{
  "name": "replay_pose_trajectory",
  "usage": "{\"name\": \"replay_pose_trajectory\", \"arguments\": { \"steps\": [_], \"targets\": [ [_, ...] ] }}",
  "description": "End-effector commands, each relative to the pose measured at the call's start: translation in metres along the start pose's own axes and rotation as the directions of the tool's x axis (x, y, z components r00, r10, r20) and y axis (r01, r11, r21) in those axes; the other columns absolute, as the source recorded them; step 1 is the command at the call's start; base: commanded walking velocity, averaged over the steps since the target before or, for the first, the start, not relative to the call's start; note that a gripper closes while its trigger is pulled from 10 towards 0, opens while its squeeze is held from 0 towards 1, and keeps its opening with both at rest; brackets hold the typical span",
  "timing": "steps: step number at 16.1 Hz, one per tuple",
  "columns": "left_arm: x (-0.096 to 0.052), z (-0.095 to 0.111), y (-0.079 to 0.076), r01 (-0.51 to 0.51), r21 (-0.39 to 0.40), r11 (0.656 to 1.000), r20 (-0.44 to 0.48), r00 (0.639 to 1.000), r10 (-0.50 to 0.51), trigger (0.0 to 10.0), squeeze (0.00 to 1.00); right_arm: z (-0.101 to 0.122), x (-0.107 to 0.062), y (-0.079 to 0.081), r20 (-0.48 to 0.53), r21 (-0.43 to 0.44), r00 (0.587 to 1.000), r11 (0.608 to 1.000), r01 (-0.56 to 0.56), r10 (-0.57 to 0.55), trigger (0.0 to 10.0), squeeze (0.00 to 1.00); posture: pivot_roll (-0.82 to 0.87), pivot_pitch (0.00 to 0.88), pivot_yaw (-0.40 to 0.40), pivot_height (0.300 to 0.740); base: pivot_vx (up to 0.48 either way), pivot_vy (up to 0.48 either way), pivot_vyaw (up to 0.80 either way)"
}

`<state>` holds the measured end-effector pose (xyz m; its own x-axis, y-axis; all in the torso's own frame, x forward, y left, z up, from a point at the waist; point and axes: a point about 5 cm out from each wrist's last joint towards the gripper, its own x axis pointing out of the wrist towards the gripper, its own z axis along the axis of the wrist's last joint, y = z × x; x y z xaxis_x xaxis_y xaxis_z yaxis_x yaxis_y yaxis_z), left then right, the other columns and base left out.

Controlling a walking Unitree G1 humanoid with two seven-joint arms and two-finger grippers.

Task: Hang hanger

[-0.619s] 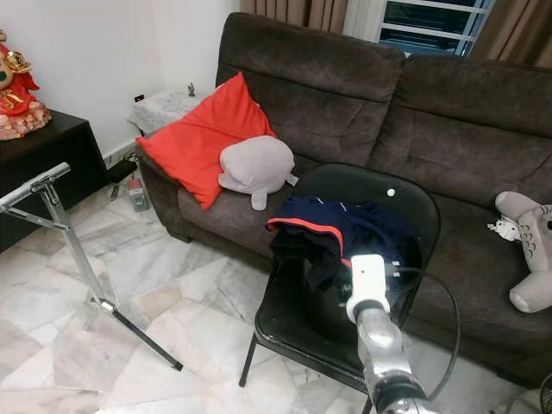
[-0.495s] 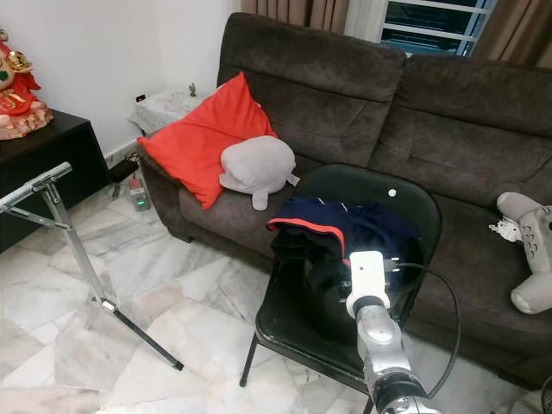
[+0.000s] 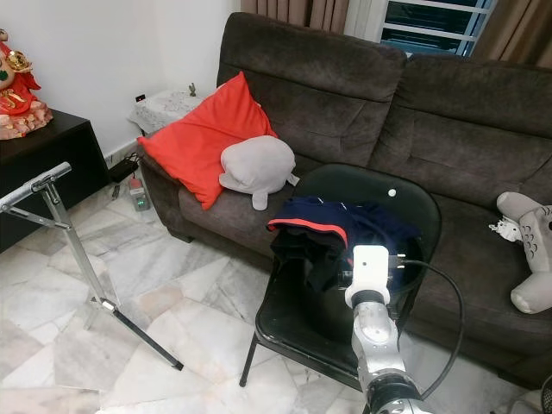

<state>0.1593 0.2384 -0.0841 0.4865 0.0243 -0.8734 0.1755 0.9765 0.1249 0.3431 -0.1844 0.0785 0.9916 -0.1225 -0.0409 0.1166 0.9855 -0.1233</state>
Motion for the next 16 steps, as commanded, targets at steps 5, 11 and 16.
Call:
{"name": "replay_pose_trajectory", "arguments": {
  "steps": [5,11,16],
  "targets": [
    [0.000,-0.004,-0.002,0.012,0.012,1.000,-0.022,1.000,-0.011,10.0,0.00,0.013,0.010,-0.014,0.016,-0.018,0.994,0.994,0.104,-0.104,10.0,0.00,0.07,0.000,-0.044,0.740,0.000,0.000,0.00],
    [0.000,-0.004,-0.001,0.009,0.018,1.000,-0.024,1.000,-0.009,10.0,0.00,0.009,0.017,-0.007,-0.117,-0.090,0.992,0.995,0.047,-0.057,10.0,0.00,0.08,0.000,-0.043,0.740,0.000,0.000,0.00],
    [0.000,-0.004,-0.001,0.007,0.018,1.000,-0.023,1.000,-0.007,10.0,0.00,0.038,0.026,0.000,0.037,-0.151,0.999,0.988,0.013,-0.007,10.0,0.00,0.08,0.000,-0.042,0.740,0.000,0.000,0.00]
  ]
}}
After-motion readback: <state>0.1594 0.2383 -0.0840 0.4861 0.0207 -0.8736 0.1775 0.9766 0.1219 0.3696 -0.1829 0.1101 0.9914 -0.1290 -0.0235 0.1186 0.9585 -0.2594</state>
